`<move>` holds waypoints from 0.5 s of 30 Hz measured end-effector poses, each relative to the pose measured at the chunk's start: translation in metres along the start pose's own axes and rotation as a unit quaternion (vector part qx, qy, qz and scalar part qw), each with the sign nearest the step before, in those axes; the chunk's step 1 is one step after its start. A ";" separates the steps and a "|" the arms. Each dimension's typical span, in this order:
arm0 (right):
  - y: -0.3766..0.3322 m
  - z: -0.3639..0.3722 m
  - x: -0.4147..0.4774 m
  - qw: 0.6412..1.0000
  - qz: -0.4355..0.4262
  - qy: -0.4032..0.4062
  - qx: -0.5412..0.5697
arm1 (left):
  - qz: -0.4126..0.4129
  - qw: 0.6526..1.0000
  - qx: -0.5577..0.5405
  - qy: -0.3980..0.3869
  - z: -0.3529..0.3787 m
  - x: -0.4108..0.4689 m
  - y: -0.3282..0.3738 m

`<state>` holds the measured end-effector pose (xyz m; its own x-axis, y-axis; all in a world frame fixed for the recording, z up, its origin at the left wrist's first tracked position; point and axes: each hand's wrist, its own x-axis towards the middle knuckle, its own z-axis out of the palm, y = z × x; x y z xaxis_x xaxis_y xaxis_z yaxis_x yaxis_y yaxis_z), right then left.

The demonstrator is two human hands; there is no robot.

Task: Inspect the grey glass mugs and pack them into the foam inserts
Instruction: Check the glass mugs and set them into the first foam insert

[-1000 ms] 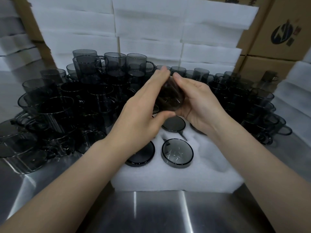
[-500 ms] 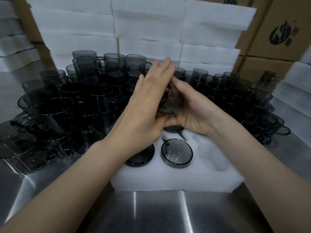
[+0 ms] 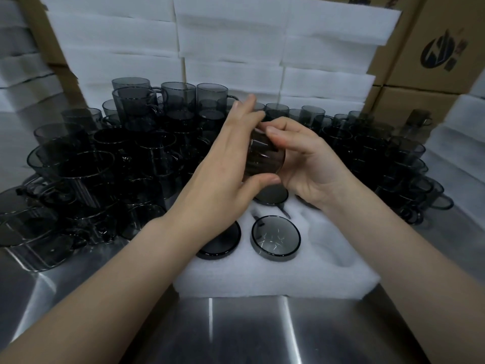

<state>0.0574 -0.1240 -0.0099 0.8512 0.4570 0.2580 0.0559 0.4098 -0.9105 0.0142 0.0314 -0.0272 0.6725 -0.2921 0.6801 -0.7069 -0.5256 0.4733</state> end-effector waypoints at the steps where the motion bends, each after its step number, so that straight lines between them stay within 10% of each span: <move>1: 0.000 0.000 0.000 1.000 0.001 0.004 0.002 | 0.009 1.000 0.002 -0.002 0.000 0.000 -0.001; 15: -0.004 0.007 -0.001 0.997 0.006 0.076 0.000 | 0.064 0.996 0.056 -0.019 0.000 0.001 0.001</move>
<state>0.0530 -0.1201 -0.0043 0.9212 0.3362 0.1958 0.0457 0.4062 -0.9126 0.0143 0.0310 -0.0257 0.5877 -0.3909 0.7084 -0.7600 -0.5670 0.3177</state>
